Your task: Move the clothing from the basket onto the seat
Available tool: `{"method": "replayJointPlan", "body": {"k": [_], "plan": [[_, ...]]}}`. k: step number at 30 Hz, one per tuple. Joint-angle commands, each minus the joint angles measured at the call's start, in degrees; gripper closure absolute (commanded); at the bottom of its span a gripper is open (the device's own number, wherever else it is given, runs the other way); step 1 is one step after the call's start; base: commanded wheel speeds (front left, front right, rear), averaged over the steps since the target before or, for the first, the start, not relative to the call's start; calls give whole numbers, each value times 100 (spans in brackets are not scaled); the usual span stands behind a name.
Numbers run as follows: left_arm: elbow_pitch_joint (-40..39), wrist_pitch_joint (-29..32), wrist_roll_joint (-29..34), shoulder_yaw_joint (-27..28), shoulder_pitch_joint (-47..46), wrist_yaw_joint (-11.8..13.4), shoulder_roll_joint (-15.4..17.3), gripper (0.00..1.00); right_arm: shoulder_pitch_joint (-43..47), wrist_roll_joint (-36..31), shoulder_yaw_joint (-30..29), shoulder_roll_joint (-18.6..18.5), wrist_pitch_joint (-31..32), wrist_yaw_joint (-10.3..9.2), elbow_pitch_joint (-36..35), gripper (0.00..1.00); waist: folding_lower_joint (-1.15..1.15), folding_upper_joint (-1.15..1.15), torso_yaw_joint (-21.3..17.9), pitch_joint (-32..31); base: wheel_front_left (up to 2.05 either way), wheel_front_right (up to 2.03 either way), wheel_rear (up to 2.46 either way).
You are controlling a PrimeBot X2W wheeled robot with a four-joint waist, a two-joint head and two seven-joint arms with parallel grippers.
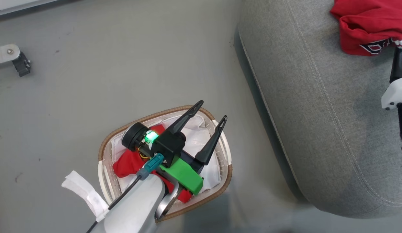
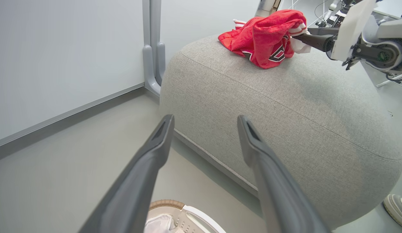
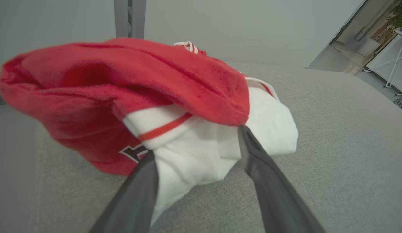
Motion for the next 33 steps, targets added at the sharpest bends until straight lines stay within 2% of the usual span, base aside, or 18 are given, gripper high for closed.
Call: {"method": "replayJointPlan", "body": {"k": [1,11,20,33], "plan": [[23,-5,-46,89,98,-17,-21,0,230,28,39,20,-28,-8,-103,0,-1,0,-37,-205,0,0,0],[118,-5,-99,687,456,-17,-172,0,1334,377,307,145,-29,-8,-657,0,-1,0,228,-1101,0,0,0],[5,-5,140,1625,1110,-8,-296,0,1748,412,701,352,-28,-8,-1443,0,-1,0,483,-1806,0,0,0],[-329,-5,473,2989,2378,117,-486,0,2909,423,1208,1032,-29,-8,-2366,0,-1,0,916,-2594,0,0,0]]}}
